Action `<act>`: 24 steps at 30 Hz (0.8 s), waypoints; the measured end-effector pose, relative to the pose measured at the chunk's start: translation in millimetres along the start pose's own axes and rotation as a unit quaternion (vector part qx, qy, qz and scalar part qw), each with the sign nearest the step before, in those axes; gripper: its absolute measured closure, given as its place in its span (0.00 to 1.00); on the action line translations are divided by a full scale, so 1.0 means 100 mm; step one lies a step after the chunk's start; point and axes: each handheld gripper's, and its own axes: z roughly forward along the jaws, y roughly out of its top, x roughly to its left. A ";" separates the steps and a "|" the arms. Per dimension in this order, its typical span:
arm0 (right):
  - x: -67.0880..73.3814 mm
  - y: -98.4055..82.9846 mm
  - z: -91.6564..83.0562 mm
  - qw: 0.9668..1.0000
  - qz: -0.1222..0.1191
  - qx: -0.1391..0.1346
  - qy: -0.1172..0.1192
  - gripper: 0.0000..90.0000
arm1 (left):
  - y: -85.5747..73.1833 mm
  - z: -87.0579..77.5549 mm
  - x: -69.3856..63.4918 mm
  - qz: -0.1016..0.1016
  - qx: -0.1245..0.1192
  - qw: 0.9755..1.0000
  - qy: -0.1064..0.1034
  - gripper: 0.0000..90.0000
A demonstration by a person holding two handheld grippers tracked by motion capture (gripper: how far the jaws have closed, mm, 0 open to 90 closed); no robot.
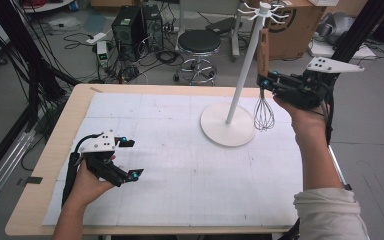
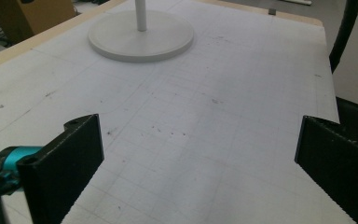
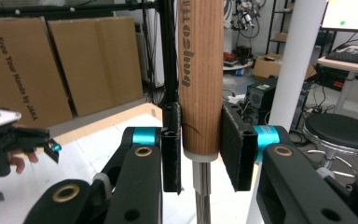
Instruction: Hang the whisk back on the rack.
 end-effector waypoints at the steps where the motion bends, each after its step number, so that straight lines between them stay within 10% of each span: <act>1: -0.01 0.02 0.00 1.000 0.000 -0.002 -0.003 0.79 | 0.00 0.00 0.00 0.001 0.000 1.000 0.001 0.02; 24: -0.23 0.09 0.18 0.999 0.017 0.019 -0.033 0.79 | -0.04 0.01 0.02 -0.007 0.004 1.000 0.002 0.02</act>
